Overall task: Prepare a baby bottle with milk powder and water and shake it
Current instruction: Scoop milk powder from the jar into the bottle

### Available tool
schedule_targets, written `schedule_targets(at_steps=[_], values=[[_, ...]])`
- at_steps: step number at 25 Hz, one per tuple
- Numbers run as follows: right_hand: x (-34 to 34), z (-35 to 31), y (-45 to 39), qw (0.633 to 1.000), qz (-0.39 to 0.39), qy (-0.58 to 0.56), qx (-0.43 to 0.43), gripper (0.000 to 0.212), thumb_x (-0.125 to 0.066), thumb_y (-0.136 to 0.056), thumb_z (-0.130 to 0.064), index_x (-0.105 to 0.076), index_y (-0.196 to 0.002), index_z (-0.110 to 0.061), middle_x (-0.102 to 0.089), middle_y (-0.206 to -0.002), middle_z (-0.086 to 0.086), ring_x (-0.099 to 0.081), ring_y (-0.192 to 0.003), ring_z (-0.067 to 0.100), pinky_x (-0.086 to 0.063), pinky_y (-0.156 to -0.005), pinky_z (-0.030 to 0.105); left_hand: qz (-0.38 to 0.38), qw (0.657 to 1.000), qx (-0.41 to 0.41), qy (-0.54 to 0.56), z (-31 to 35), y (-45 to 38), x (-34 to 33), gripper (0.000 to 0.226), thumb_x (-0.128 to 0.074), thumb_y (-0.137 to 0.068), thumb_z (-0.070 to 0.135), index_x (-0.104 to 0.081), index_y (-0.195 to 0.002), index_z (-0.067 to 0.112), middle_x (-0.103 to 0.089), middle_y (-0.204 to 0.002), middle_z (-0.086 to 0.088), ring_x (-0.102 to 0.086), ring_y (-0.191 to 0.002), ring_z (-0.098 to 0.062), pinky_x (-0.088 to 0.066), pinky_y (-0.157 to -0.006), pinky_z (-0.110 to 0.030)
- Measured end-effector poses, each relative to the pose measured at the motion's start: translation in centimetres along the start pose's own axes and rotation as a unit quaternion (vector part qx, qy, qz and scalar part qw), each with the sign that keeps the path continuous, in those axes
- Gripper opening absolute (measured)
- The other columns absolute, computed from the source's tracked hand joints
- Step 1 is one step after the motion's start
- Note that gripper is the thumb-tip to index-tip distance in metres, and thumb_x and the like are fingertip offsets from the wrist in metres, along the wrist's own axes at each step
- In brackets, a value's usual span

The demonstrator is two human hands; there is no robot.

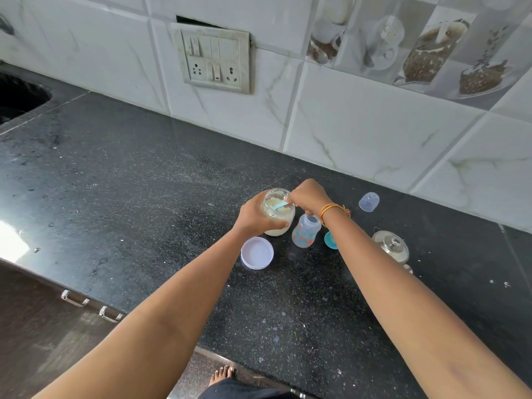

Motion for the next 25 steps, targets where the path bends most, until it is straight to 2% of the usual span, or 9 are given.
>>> schedule_targets(at_steps=[3, 9, 12, 14, 15, 17, 18, 20, 25], values=[[0.2, 0.5, -0.4, 0.999, 0.020, -0.030, -0.017, 0.015, -0.061, -0.087, -0.013, -0.063, -0.094, 0.001, -0.050, -0.066, 0.006, -0.043, -0.053, 0.015, -0.034, -0.046, 0.025, -0.003, 1.000, 0.001, 0.003, 0.0, 0.0, 0.0, 0.079, -0.090, -0.057, 0.028, -0.056, -0.128, 0.029, -0.063, -0.110, 0.013, -0.058, -0.103, -0.007, -0.043, -0.090, -0.023], [1.2, 1.4, -1.4, 0.999, 0.037, -0.012, 0.013, 0.029, -0.055, -0.094, -0.019, -0.070, -0.098, 0.005, -0.054, -0.066, 0.005, -0.049, -0.063, 0.018, -0.037, -0.058, 0.028, -0.010, 1.000, 0.003, 0.000, -0.3, -0.2, 0.0, 0.080, -0.091, -0.054, 0.035, -0.057, -0.127, 0.034, -0.066, -0.114, 0.014, -0.060, -0.106, -0.007, -0.045, -0.091, -0.024], [0.9, 1.3, -1.0, 0.999, -0.002, 0.020, 0.045, 0.028, -0.059, -0.091, -0.020, -0.071, -0.102, 0.003, -0.071, -0.093, 0.015, -0.064, -0.086, 0.028, -0.050, -0.078, 0.036, -0.010, 1.000, 0.004, -0.002, -0.4, -0.3, -0.1, 0.083, -0.091, -0.051, 0.039, -0.057, -0.127, 0.033, -0.067, -0.115, 0.014, -0.061, -0.108, -0.008, -0.048, -0.095, -0.028], [0.2, 0.8, -0.7, 0.997, -0.041, 0.036, 0.058, 0.029, -0.062, -0.088, -0.016, -0.070, -0.107, 0.003, -0.071, -0.108, 0.017, -0.065, -0.102, 0.031, -0.052, -0.093, 0.041, -0.008, 1.000, 0.002, -0.007, -0.5, -0.3, -0.1, 0.085, -0.091, -0.049, 0.042, -0.057, -0.127, 0.033, -0.068, -0.115, 0.013, -0.062, -0.109, -0.008, -0.049, -0.096, -0.031], [0.0, 0.6, -0.6, 0.997, -0.037, 0.034, 0.062, 0.029, -0.061, -0.088, -0.014, -0.070, -0.108, 0.004, -0.070, -0.109, 0.018, -0.065, -0.103, 0.032, -0.052, -0.095, 0.043, -0.009, 1.000, 0.001, -0.008, -0.5, -0.4, -0.1, 0.085, -0.091, -0.049, 0.042, -0.058, -0.126, 0.033, -0.068, -0.115, 0.013, -0.062, -0.108, -0.008, -0.049, -0.096, -0.031], [0.2, 0.4, -0.8, 0.998, -0.008, 0.022, 0.060, 0.026, -0.056, -0.088, -0.011, -0.071, -0.101, 0.006, -0.072, -0.098, 0.019, -0.066, -0.091, 0.030, -0.054, -0.087, 0.041, -0.008, 1.000, 0.000, -0.009, -0.4, -0.3, -0.1, 0.082, -0.091, -0.050, 0.040, -0.059, -0.125, 0.033, -0.069, -0.113, 0.013, -0.063, -0.106, -0.008, -0.050, -0.096, -0.031], [0.2, 0.4, -0.8, 0.998, -0.001, 0.020, 0.052, 0.023, -0.054, -0.089, -0.010, -0.070, -0.092, 0.006, -0.069, -0.085, 0.017, -0.063, -0.078, 0.026, -0.053, -0.076, 0.037, -0.008, 1.000, -0.001, -0.007, -0.4, -0.3, -0.1, 0.082, -0.091, -0.050, 0.039, -0.059, -0.125, 0.032, -0.069, -0.112, 0.013, -0.063, -0.106, -0.007, -0.050, -0.096, -0.031], [0.2, 0.3, -0.6, 0.999, 0.000, 0.026, 0.026, 0.021, -0.050, -0.089, -0.008, -0.058, -0.071, -0.001, -0.054, -0.066, 0.009, -0.047, -0.058, 0.018, -0.040, -0.057, 0.030, -0.007, 1.000, -0.002, -0.005, -0.4, -0.3, 0.0, 0.081, -0.092, -0.051, 0.037, -0.059, -0.125, 0.032, -0.069, -0.112, 0.013, -0.063, -0.105, -0.007, -0.049, -0.095, -0.029], [-0.3, 0.3, -0.6, 0.999, -0.004, -0.018, -0.031, 0.009, -0.053, -0.090, -0.011, -0.056, -0.089, -0.002, -0.046, -0.065, 0.006, -0.038, -0.053, 0.014, -0.031, -0.048, 0.025, -0.007, 1.000, 0.001, 0.003, -0.2, -0.2, 0.0, 0.077, -0.092, -0.053, 0.032, -0.059, -0.122, 0.033, -0.069, -0.109, 0.014, -0.063, -0.102, -0.007, -0.049, -0.092, -0.026]])
Point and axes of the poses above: each hand's wrist, its own y-axis away from the middle knuckle, its own x-axis out of the back of the hand, z = x × y, the point moved 5 cm from there along -y, towards the middle knuckle
